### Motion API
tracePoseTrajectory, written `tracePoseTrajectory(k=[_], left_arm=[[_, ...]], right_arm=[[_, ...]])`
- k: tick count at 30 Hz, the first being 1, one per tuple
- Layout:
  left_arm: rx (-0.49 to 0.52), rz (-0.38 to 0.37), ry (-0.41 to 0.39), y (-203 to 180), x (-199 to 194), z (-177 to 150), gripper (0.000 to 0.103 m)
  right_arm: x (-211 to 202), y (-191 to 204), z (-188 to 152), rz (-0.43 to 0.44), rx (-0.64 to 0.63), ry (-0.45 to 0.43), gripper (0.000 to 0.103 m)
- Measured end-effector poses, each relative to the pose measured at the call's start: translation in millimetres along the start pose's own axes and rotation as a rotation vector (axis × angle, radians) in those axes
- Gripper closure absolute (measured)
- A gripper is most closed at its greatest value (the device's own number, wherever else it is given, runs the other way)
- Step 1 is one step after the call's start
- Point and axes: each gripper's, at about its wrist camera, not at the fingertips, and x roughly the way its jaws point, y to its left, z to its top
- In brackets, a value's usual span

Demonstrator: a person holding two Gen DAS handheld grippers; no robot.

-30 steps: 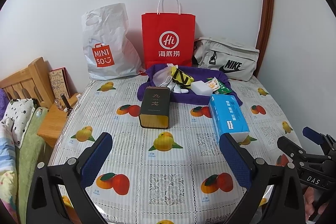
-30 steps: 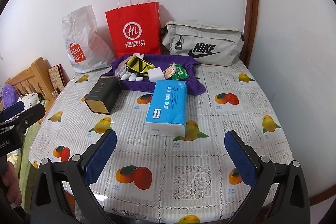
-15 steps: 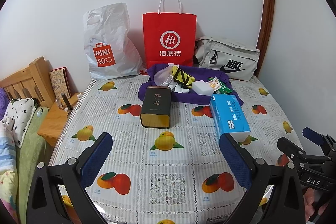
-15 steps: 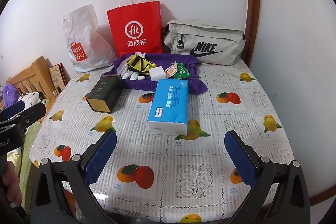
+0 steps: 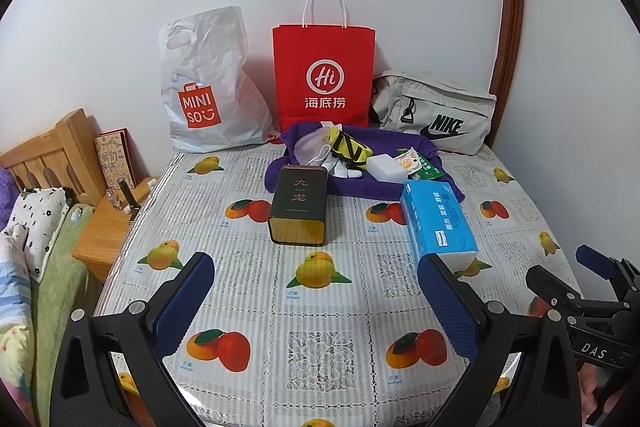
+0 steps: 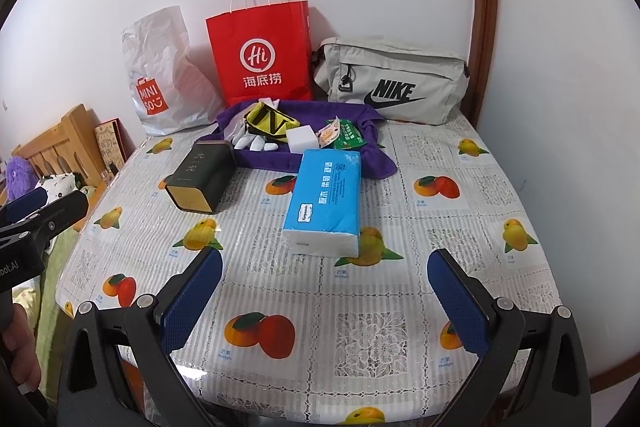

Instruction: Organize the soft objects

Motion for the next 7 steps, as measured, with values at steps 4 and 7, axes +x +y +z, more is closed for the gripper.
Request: tracePoseTrajectory(k=[4, 7], left_arm=[[0.001, -0.001, 0.004, 2.3, 0.8, -0.1, 0.0], [0.012, 0.005, 0.0, 3.7, 3.2, 1.1, 0.0]], right_arm=[[1.5, 1.1, 0.3, 0.001, -0.007, 0.001, 0.002], [4.3, 1.6, -0.2, 0.001, -0.007, 0.006, 0.002]])
